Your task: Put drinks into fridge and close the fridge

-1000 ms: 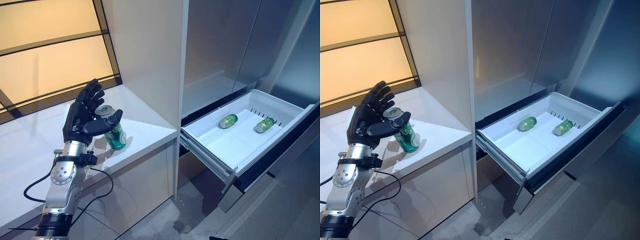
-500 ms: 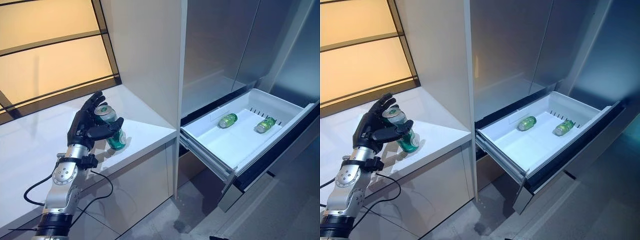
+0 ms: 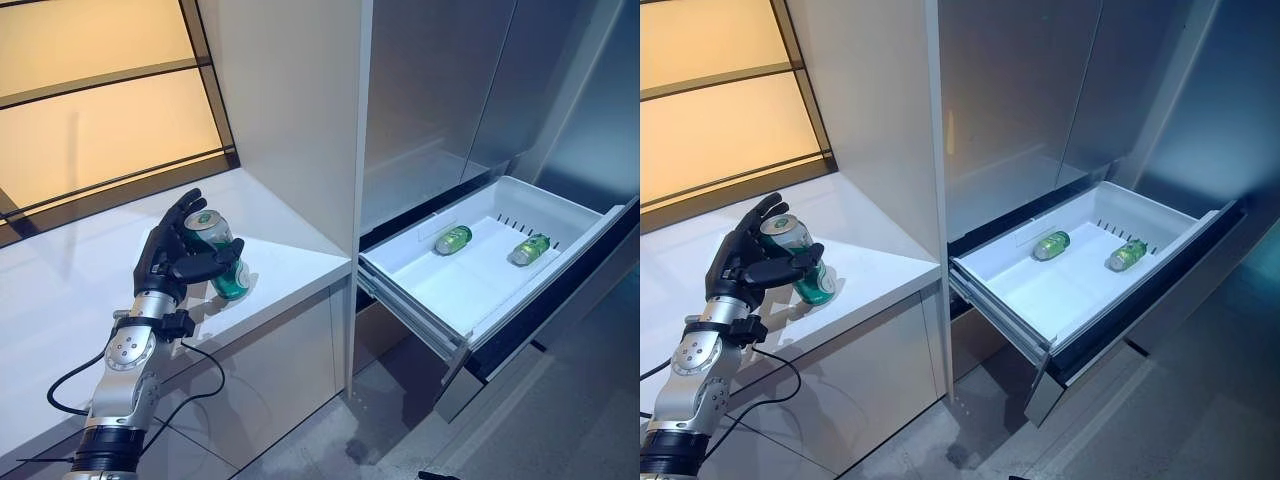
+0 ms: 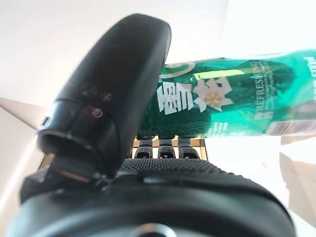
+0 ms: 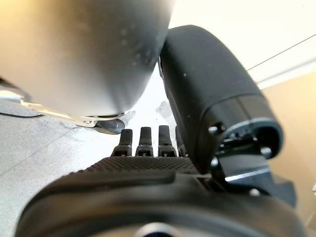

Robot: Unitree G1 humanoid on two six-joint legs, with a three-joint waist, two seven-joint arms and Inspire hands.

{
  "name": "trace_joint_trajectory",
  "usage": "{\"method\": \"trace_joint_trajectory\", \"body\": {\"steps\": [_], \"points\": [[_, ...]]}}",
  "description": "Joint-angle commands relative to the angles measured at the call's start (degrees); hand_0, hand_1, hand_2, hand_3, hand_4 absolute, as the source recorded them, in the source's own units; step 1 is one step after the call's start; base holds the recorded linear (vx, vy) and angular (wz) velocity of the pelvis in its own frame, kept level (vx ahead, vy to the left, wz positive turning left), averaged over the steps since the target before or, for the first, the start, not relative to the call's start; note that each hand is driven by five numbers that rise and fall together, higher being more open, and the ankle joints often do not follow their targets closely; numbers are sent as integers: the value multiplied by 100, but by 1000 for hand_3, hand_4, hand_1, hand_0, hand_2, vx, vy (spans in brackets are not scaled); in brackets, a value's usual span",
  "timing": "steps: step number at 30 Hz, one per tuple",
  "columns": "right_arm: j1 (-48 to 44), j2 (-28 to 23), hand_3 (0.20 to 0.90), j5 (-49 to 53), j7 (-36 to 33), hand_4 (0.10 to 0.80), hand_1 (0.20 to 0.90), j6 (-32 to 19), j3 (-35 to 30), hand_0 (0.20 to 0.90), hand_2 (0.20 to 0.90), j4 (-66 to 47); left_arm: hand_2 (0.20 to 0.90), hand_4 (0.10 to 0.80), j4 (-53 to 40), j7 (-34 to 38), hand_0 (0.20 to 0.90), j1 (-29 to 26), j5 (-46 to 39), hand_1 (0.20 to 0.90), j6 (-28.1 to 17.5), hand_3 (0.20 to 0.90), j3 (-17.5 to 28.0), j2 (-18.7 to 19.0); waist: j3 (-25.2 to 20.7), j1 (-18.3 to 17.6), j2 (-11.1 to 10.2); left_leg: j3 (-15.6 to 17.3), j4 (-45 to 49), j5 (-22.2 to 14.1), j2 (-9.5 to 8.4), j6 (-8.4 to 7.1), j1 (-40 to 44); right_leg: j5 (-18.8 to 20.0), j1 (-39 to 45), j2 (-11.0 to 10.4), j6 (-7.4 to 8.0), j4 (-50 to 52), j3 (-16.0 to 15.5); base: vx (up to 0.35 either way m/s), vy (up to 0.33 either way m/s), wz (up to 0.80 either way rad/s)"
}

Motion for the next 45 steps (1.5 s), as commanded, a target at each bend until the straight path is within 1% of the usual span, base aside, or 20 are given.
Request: {"method": "trace_joint_trajectory", "body": {"steps": [1, 11, 18, 21, 22, 23, 24, 28, 32, 36, 38, 41, 42, 45], "points": [[-101, -76, 900, -197, 137, 800, 900, 27, 87, 900, 900, 235, 900, 800, 21, 163, 900, -1079, -256, 900, -497, 900, 344, 384, -77, -159, 60, 218, 104, -499, -117, -4, 139, -444, -255, 62, 319, 532, 232, 17, 1, -3], [-80, -92, 900, -208, 164, 800, 900, 2, 70, 900, 900, 249, 900, 800, -15, 123, 900, -1147, -372, 900, -448, 900, 296, 385, -89, -199, 68, 241, 106, -507, -119, 3, 149, -438, -259, 67, 317, 532, 274, 9, 2, -3], [-107, -87, 900, -151, 149, 800, 900, 7, 82, 900, 900, 280, 900, 800, 98, 132, 900, -1227, -269, 900, -386, 900, 253, 417, -91, -228, 80, 249, 111, -515, -123, 13, 164, -450, -267, 74, 316, 560, 314, 0, 0, 0], [-101, -100, 900, -138, 160, 800, 900, 8, 82, 900, 900, 272, 900, 800, 181, 117, 900, -1269, -278, 900, -426, 900, 234, 443, -84, -246, 80, 252, 121, -524, -129, 25, 173, -459, -270, 75, 314, 582, 334, 0, 0, 0], [-93, -97, 900, -138, 158, 800, 900, -6, 78, 900, 900, 274, 519, 355, 180, 121, 519, -1272, -294, 519, -444, 455, 233, 439, -76, -253, 80, 252, 130, -529, -131, 28, 175, -460, -271, 75, 313, 591, 343, 0, 0, 0], [-90, -95, 900, -146, 157, 800, 900, -11, 73, 900, 900, 273, 396, 213, 184, 105, 396, -1273, -287, 396, -465, 313, 238, 430, -74, -258, 78, 252, 135, -532, -132, 30, 178, -460, -274, 77, 313, 598, 350, 0, 0, 0], [-94, -101, 900, -148, 163, 800, 900, -8, 70, 900, 900, 273, 300, 100, 190, 100, 300, -1278, -292, 300, -471, 200, 234, 429, -72, -259, 79, 253, 138, -535, -133, 31, 178, -462, -274, 76, 313, 600, 352, 0, 0, 0], [-106, -105, 900, -139, 164, 800, 900, -2, 85, 900, 900, 255, 300, 100, 217, 40, 300, -1302, -261, 300, -448, 200, 192, 424, -67, -270, 74, 252, 136, -543, -137, 39, 191, -461, -267, 79, 313, 600, 372, 2, -1, -1], [-104, -116, 900, -76, 129, 800, 900, -165, 107, 900, 900, 197, 300, 100, 219, -7, 300, -1319, -262, 300, -402, 200, 156, 478, -72, -274, 76, 253, 149, -545, -138, 34, 190, -453, -265, 79, 319, 595, 376, 10, -2, -6], [-179, -182, 900, -666, -141, 800, 900, -946, 381, 900, 900, -274, 300, 100, 139, -168, 300, -1375, -373, 300, -472, 200, 69, 551, -51, -279, 62, 267, 168, -548, -133, 34, 180, -432, -272, 70, 327, 592, 374, -2, -9, -6], [-214, -239, 900, -833, -232, 800, 900, -1210, 626, 900, 900, -845, 300, 100, -1, -358, 300, -1415, -538, 300, -501, 200, 7, 569, -38, -285, 44, 268, 178, -543, -129, 32, 166, -419, -282, 63, 329, 596, 366, -10, -22, -5], [-157, -311, 900, -690, -73, 800, 900, -1038, 886, 900, 900, -2319, 300, 100, -286, -772, 300, -1403, -797, 300, -654, 200, -139, 534, -9, -329, 12, 264, 176, -517, -121, 32, 154, -410, -299, 53, 331, 612, 357, 0, 0, 0], [-120, -317, 900, -620, -7, 800, 900, -805, 944, 900, 900, -2914, 300, 100, -386, -951, 300, -1418, -954, 300, -679, 200, -192, 508, -3, -350, 3, 262, 173, -507, -121, 30, 147, -408, -306, 47, 335, 613, 353, 0, 0, 0], [32, -331, 900, -670, 321, 800, 900, -757, 1112, 900, 900, -4154, 300, 100, -659, -1529, 300, -1400, -1378, 300, -867, 200, -394, 407, 4, -409, -22, 246, 136, -468, -119, 22, 153, -397, -312, 40, 348, 610, 340, 0, 0, 0]]}}
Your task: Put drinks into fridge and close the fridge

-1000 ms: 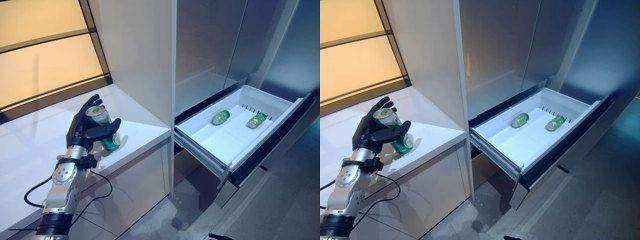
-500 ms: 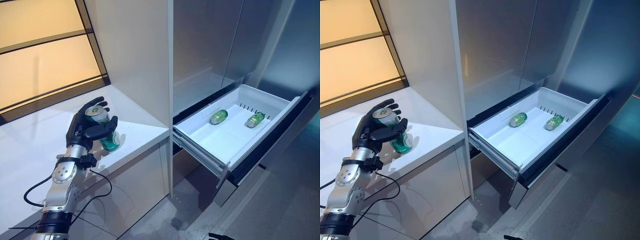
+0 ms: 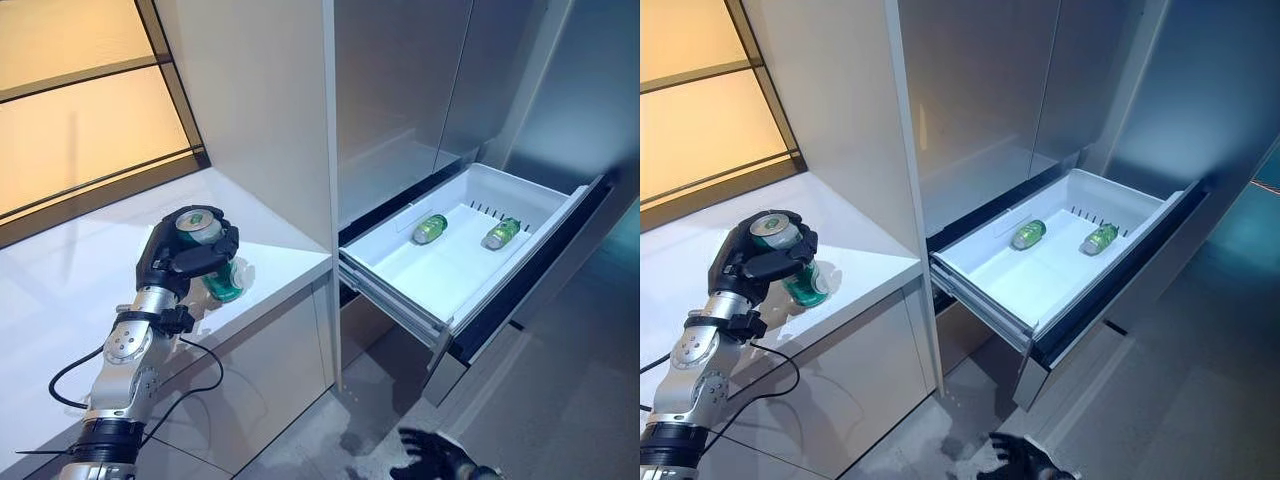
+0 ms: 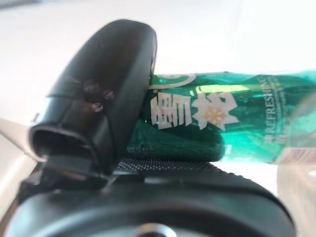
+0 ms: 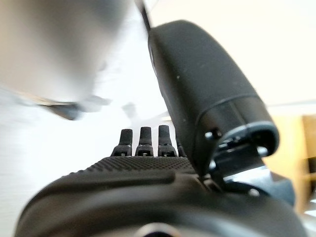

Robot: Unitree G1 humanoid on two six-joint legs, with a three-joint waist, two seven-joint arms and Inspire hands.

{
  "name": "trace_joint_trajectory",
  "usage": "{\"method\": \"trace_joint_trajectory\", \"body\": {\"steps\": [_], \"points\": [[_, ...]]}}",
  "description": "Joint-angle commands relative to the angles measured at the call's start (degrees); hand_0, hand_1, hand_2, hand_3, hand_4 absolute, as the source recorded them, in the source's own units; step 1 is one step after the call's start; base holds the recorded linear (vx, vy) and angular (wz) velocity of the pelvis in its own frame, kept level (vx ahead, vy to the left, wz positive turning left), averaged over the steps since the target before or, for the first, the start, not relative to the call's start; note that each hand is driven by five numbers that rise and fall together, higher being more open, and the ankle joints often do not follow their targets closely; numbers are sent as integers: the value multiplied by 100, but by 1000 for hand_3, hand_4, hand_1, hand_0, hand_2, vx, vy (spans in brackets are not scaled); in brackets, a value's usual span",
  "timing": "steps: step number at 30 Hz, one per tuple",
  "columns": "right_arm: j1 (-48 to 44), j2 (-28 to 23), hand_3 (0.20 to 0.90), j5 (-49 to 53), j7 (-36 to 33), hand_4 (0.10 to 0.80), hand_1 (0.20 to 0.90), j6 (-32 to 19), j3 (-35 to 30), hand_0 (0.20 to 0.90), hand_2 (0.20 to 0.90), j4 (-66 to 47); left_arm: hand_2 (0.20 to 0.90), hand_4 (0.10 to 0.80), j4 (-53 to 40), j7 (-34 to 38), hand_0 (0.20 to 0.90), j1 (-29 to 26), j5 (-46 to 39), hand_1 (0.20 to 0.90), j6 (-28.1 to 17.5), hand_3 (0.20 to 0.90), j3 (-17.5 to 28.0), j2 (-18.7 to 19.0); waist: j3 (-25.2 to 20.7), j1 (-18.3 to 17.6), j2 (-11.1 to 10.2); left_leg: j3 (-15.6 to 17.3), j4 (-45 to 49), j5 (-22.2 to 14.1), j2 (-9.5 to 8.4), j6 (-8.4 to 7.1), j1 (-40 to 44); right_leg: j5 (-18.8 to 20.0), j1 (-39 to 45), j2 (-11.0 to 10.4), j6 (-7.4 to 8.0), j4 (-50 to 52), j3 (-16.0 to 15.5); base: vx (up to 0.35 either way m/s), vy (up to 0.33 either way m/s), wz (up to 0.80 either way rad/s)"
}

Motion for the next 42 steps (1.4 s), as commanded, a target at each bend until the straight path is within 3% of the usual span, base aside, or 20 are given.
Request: {"method": "trace_joint_trajectory", "body": {"steps": [1, 8, 14, 18, 27, 42], "points": [[-429, -50, 900, 180, 508, 800, 900, -202, 230, 900, 900, -1396, 300, 100, -851, -972, 300, -1168, -857, 300, -962, 200, -380, 278, -251, -157, 4, 37, 101, -452, -150, 2, 84, -475, -294, 6, 360, 595, 113, 0, 0, 0], [-632, -459, 900, 914, 885, 800, 900, -158, -55, 900, 900, -3603, 300, 100, -1577, -2160, 300, -670, -1427, 300, -1275, 200, -683, -81, -247, -217, -8, 21, 64, -405, -139, 26, 82, -433, -321, 28, 355, 581, 171, -2, 1, -1], [-956, -529, 900, 1907, 1000, 800, 900, -99, -327, 900, 900, -4932, 300, 100, -2049, -2954, 300, -454, -1919, 300, -1131, 200, -801, -279, -255, -198, 1, 15, 78, -412, -148, 66, 52, -418, -359, 39, 347, 580, 233, -8, -2, -5], [-1058, -536, 900, 2287, 1052, 800, 900, 18, -362, 900, 900, -5492, 300, 100, -2372, -3055, 300, -398, -1829, 300, -1042, 200, -893, -302, -267, -183, 2, 12, 94, -417, -156, 82, 33, -409, -366, 36, 344, 565, 248, -15, -5, -11], [-1204, -565, 900, 2802, 1639, 800, 900, 444, -47, 900, 900, -5885, 300, 100, -2533, -2982, 300, -489, -1578, 300, -690, 200, -1196, -333, -286, -159, -33, -19, 109, -398, -172, 85, 11, -379, -371, 43, 332, 554, 239, 0, 0, 0], [-1850, -603, 900, 3233, 1804, 800, 900, 684, 658, 900, 900, -5956, 300, 100, -2268, -2780, 300, -762, -1501, 300, -250, 200, -1833, -492, -262, -102, -65, -86, 110, -356, -197, 58, 0, -325, -331, 33, 320, 499, 181, 0, 0, 0]]}}
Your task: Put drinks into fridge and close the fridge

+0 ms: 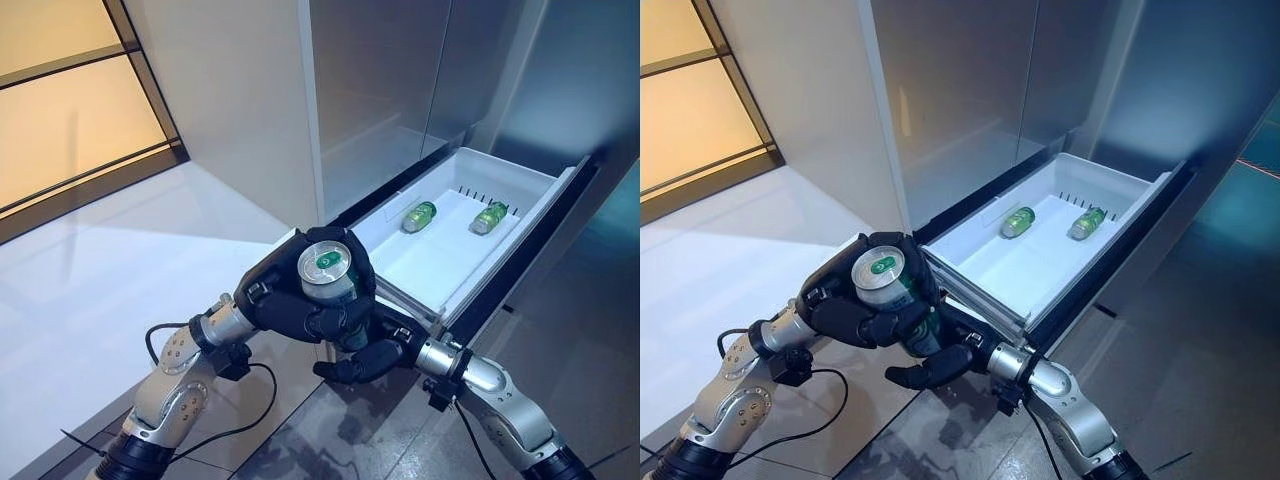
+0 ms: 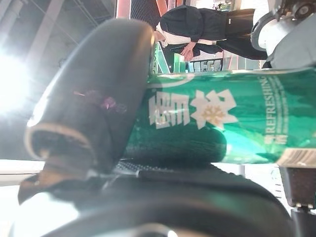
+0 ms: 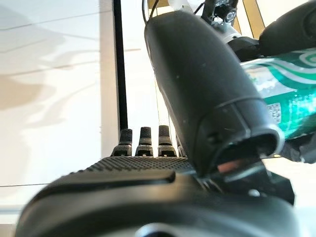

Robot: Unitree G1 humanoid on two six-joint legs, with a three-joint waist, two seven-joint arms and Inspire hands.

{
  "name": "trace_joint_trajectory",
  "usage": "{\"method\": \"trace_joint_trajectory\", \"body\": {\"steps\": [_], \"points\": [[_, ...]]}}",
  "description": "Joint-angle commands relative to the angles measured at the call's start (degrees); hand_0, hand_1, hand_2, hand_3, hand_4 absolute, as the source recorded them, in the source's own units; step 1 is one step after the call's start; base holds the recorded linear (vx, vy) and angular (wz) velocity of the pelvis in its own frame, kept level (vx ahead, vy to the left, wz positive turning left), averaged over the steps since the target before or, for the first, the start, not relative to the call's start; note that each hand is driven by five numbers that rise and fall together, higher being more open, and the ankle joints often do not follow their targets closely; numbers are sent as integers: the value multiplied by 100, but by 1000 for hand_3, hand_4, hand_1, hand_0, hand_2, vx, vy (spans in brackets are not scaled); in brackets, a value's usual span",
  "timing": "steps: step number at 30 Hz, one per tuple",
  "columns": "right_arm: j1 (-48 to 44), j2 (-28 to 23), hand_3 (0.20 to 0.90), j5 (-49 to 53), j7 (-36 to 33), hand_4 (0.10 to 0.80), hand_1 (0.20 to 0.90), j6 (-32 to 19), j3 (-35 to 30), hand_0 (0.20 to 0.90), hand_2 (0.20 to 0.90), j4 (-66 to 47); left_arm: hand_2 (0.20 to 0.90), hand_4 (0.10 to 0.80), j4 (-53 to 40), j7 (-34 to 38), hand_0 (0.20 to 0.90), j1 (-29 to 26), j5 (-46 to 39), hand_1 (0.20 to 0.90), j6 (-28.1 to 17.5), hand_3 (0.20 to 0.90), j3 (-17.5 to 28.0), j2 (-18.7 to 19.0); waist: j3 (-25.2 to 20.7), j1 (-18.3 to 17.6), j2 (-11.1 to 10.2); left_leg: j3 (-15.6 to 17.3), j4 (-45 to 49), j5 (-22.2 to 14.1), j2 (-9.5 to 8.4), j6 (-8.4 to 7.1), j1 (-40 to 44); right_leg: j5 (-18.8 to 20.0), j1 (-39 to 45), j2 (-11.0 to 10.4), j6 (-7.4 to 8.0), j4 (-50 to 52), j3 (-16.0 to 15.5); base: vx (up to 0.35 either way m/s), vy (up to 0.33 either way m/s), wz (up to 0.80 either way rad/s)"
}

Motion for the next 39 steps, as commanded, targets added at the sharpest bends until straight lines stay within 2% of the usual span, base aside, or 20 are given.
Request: {"method": "trace_joint_trajectory", "body": {"steps": [1, 9, 12, 16, 20, 24, 34, 39], "points": [[-1070, 546, 900, 855, 274, 800, 900, -389, 300, 900, 900, -763, 300, 100, -58, 5, 300, -1059, -422, 300, -222, 200, -217, -444, -329, 32, -161, -223, 95, -346, -197, 44, 59, -365, -214, 25, 308, 494, 26, 0, 0, 0], [-1145, 717, 900, 1206, -212, 800, 900, -291, 359, 900, 900, -759, 300, 100, 39, -42, 300, -968, -667, 300, -38, 200, -384, -713, -312, 31, -187, -209, 138, -373, -216, 47, 72, -323, -191, 16, 306, 446, 32, 0, 0, 0], [-1174, 746, 900, 1121, -478, 800, 900, -472, 341, 900, 900, -685, 300, 100, 86, -33, 300, -945, -593, 300, -70, 200, -442, -746, -314, 29, -184, -187, 148, -380, -216, 50, 74, -308, -191, 13, 309, 433, 30, 0, 0, 0], [-1197, 719, 900, 487, -919, 800, 900, -854, 206, 900, 900, -669, 300, 100, 100, 31, 300, -928, -558, 300, -67, 200, -425, -759, -313, 2, -170, -171, 128, -381, -219, 62, 91, -301, -199, 18, 310, 436, 46, 0, 0, 0], [-1251, 560, 900, -595, -1380, 800, 900, -1261, -51, 900, 900, -814, 300, 100, 18, 102, 300, -885, -466, 300, 21, 200, -318, -804, -312, -16, -164, -167, 108, -388, -224, 82, 106, -305, -203, 24, 312, 441, 80, 0, 0, 0], [-1337, 446, 900, -814, -1391, 800, 900, -1040, -197, 900, 900, -902, 300, 100, -22, 134, 300, -889, -455, 300, 104, 200, -227, -817, -304, -27, -170, -158, 102, -402, -226, 85, 119, -308, -204, 30, 313, 446, 90, 0, 0, 0], [-1633, -24, 900, -1383, -1299, 800, 900, -880, -403, 900, 900, -939, 300, 100, 31, 123, 300, -928, -465, 300, 201, 200, -124, -793, -297, -29, -204, -156, 95, -395, -229, 78, 116, -304, -221, 28, 314, 478, 82, 0, 0, 0], [-1725, -162, 900, -799, -894, 800, 900, -260, -375, 900, 900, -916, 300, 100, 70, 134, 300, -941, -477, 300, 218, 200, -119, -758, -307, -15, -233, -158, 84, -398, -230, 72, 131, -298, -201, 23, 317, 465, 49, 0, 0, 0]]}}
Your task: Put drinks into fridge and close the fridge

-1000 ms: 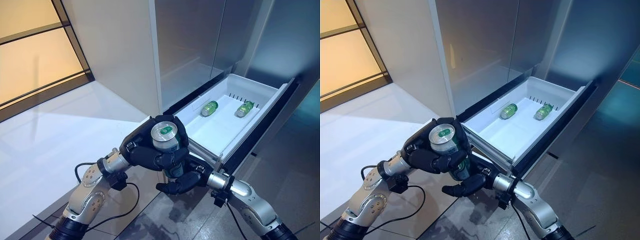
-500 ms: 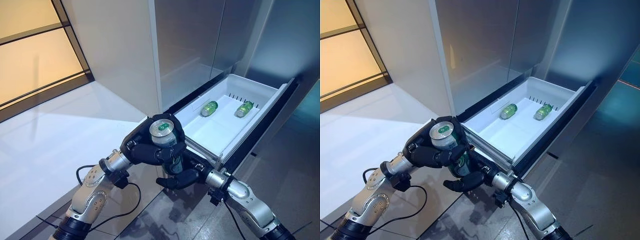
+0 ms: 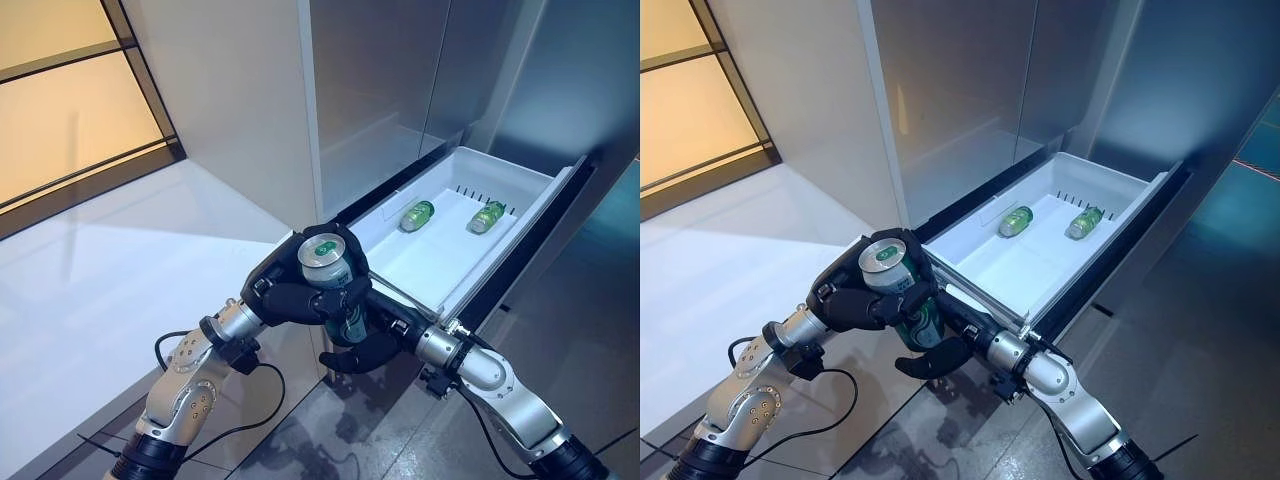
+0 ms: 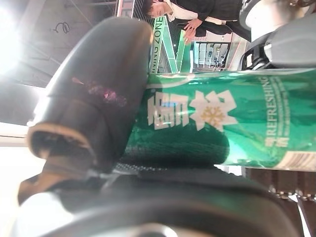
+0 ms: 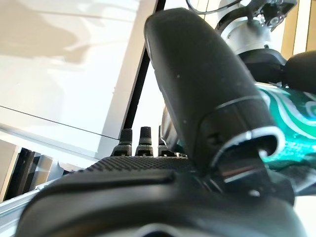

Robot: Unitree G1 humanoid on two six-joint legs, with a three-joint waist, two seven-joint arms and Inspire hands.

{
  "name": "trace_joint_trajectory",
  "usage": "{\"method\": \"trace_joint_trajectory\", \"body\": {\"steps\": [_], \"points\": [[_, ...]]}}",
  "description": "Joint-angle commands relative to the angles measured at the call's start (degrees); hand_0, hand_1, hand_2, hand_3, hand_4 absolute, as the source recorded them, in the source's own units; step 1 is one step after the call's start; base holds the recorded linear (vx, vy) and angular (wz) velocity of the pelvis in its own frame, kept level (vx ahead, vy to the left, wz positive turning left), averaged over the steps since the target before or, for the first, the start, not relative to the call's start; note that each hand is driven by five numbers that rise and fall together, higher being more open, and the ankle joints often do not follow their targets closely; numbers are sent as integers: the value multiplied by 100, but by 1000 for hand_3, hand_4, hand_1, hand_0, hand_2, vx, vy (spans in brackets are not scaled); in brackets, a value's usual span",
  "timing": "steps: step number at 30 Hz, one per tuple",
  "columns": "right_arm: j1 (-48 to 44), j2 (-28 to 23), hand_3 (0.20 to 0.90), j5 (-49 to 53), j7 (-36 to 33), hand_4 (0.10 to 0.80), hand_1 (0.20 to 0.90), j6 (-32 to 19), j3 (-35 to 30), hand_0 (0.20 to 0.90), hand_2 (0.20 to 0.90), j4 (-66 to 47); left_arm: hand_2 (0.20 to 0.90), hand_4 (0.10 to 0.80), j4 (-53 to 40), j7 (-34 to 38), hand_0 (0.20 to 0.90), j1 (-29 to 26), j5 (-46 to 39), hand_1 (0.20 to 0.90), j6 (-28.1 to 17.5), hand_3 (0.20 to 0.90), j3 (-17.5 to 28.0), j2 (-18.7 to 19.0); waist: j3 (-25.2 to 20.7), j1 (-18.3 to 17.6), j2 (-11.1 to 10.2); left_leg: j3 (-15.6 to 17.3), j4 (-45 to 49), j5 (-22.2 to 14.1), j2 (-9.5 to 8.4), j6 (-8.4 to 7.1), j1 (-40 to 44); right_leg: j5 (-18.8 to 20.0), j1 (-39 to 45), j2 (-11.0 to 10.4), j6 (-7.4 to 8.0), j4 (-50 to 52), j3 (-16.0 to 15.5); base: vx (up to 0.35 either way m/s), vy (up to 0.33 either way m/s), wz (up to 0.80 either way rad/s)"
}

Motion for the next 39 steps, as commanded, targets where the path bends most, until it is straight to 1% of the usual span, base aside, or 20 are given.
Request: {"method": "trace_joint_trajectory", "body": {"steps": [1, 3, 8, 14, 19, 23, 26, 29, 31, 33, 34, 35, 36, 38, 39], "points": [[-1298, 292, 900, 878, 64, 800, 900, 27, -600, 900, 900, -531, 300, 100, -165, -330, 300, -894, -498, 300, -324, 200, -296, -302, -358, 14, -160, -163, 85, -396, -228, 70, 126, -298, -197, 20, 315, 464, 31, 0, 0, 0], [-1324, 287, 900, 1314, 282, 800, 900, 325, -508, 900, 900, -427, 300, 100, -108, -330, 300, -907, -522, 300, -367, 200, -344, -258, -354, 25, -175, -152, 95, -391, -221, 57, 130, -293, -185, 8, 321, 465, 4, 0, 0, 0], [-1481, 187, 900, 1989, 522, 800, 900, 744, -340, 900, 900, -233, 300, 100, 41, -312, 300, -987, -613, 300, -448, 200, -469, -114, -375, 55, -209, -147, 108, -387, -215, 34, 137, -286, -153, -21, 339, 450, -62, 0, 0, 0], [-1644, -52, 900, 2442, 957, 800, 900, 1267, -257, 900, 900, -123, 300, 100, 124, -296, 300, -1026, -756, 300, -529, 200, -527, 92, -384, 85, -247, -121, 108, -387, -202, 16, 148, -276, -120, -55, 362, 429, -133, 0, 0, 0], [-1757, -226, 900, 2614, 1110, 800, 900, 1405, -201, 900, 900, -90, 300, 100, 158, -275, 300, -1043, -862, 300, -591, 200, -570, 224, -394, 94, -264, -120, 101, -387, -197, 10, 156, -276, -110, -60, 366, 420, -151, 0, 0, 0], [-1881, -338, 900, 2692, 1271, 800, 900, 1392, -175, 900, 900, -62, 300, 100, 173, -229, 300, -1084, -908, 300, -603, 200, -618, 315, -394, 101, -280, -122, 95, -378, -192, 2, 163, -262, -99, -64, 373, 412, -164, 0, 0, 0], [-2017, -447, 900, 2884, 1223, 800, 900, 1390, -185, 900, 900, -54, 300, 100, 226, -231, 300, -1115, -964, 300, -622, 200, -642, 400, -396, 108, -293, -125, 98, -382, -192, -1, 163, -262, -89, -66, 375, 405, -171, 0, 0, 0], [-2139, -472, 900, 3092, 1014, 800, 900, 1428, -198, 900, 900, 10, 300, 100, 289, -240, 300, -1150, -1008, 300, -636, 200, -672, 432, -393, 115, -302, -140, 95, -388, -195, 0, 166, -263, -86, -66, 377, 405, -176, 0, 0, 0], [-2215, -470, 900, 3271, 820, 800, 900, 1495, -246, 900, 900, 58, 300, 100, 290, -233, 300, -1169, -1059, 300, -625, 200, -670, 441, -387, 117, -308, -141, 102, -387, -193, -2, 154, -264, -95, -68, 379, 413, -173, 0, 0, 0], [-2202, -451, 900, 3401, 780, 800, 900, 1607, -263, 900, 900, 90, 300, 100, 289, -256, 300, -1162, -1094, 300, -640, 200, -664, 435, -391, 113, -308, -142, 102, -388, -194, -1, 148, -268, -101, -61, 381, 413, -162, 0, 0, 0], [-2168, -438, 807, 3449, 785, 707, 820, 1675, -267, 820, 820, 87, 300, 100, 293, -278, 300, -1153, -1114, 300, -657, 200, -662, 427, -391, 109, -307, -142, 102, -386, -194, -2, 147, -267, -101, -59, 380, 410, -158, 0, 0, 0], [-2109, -405, 689, 3533, 810, 589, 719, 1813, -254, 719, 719, 90, 300, 100, 282, -297, 300, -1130, -1130, 300, -690, 200, -669, 400, -390, 106, -303, -138, 100, -379, -189, -4, 145, -267, -102, -58, 379, 410, -156, 0, 0, 0], [-2056, -370, 636, 3574, 842, 536, 674, 1890, -237, 674, 674, 98, 300, 100, 256, -295, 300, -1116, -1130, 300, -708, 200, -675, 387, -392, 108, -302, -140, 100, -377, -187, -3, 144, -269, -101, -55, 378, 408, -154, 0, 0, 0], [-1916, -291, 200, 3607, 884, 100, 300, 2007, -199, 300, 300, 103, 300, 100, 214, -315, 300, -1087, -1122, 300, -725, 200, -690, 351, -391, 108, -296, -141, 97, -379, -183, -4, 153, -271, -91, -53, 374, 399, -155, 0, 0, 0], [-1844, -245, 200, 3642, 911, 100, 300, 2037, -165, 300, 300, 112, 300, 100, 210, -323, 300, -1087, -1124, 300, -747, 200, -717, 343, -392, 108, -294, -141, 94, -378, -179, -7, 158, -268, -84, -54, 375, 392, -161, 0, 0, 0]]}}
